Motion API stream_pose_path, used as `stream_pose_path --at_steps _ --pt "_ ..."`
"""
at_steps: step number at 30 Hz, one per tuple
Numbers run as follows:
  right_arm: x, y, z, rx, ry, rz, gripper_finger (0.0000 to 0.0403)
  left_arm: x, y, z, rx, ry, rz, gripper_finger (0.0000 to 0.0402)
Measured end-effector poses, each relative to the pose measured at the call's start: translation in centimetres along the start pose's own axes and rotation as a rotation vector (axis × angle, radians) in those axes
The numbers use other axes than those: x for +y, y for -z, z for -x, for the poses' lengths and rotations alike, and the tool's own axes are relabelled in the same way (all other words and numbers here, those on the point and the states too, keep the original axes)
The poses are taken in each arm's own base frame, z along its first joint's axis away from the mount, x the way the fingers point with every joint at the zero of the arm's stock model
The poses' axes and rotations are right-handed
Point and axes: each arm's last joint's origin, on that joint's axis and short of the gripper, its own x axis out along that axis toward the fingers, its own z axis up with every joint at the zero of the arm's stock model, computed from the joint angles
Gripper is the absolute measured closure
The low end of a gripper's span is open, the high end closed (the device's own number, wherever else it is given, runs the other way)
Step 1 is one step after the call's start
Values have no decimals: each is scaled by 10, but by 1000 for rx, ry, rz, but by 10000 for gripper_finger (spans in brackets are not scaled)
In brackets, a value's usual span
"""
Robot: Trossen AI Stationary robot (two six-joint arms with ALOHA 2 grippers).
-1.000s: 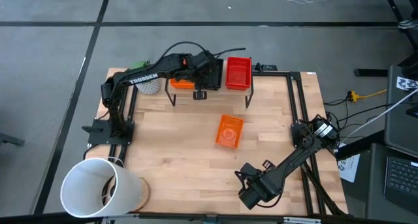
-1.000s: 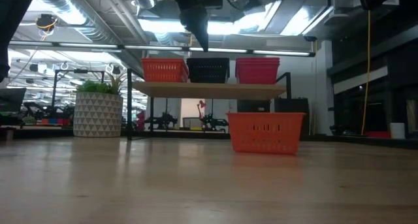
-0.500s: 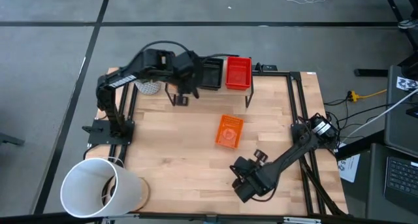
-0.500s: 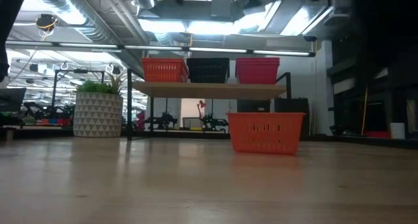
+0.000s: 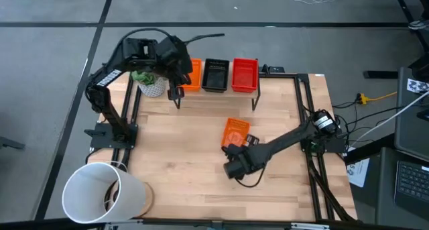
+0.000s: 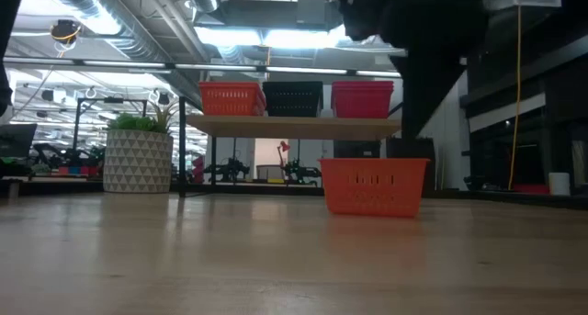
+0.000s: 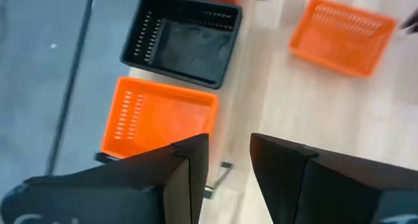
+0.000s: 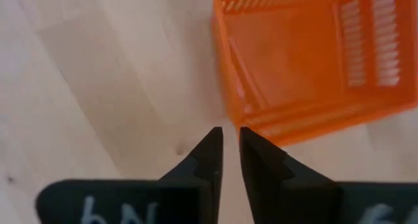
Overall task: Stack baskets on shelf by color
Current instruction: Stack the orange bin on top of the orange bin on the shelf
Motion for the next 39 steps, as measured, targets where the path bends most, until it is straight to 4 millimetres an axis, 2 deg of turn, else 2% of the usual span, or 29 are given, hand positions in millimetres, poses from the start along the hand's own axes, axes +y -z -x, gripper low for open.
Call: stream_pose_path --at_steps 5,8,11,14,18,24,27,31,34,39 --pt "-10 -1 10 -14 17 103 350 3 13 24 -56 42 71 294" --pt "-19 4 14 -26 54 111 350 1 24 27 -41 49 82 294" --pt "-26 3 6 -43 37 92 350 -3 45 26 19 60 104 294" --pt "-29 -6 -8 -79 -22 91 350 -14 64 15 73 112 106 294" --pt "-43 -20 -24 -93 -54 57 350 -40 81 -14 82 202 98 294" --pt "-66 -48 -40 -89 -141 25 350 -81 119 -53 137 275 22 294" --pt "-70 -61 -55 -109 -191 45 350 -98 135 -76 138 292 18 294" --pt "-71 -70 -75 -99 -245 54 350 -113 156 -96 165 306 23 294" --pt "-67 -81 -78 -196 -301 52 350 -120 165 -103 171 313 15 294" --pt "-58 -100 -67 -404 -462 120 350 -122 166 -107 151 317 16 294"
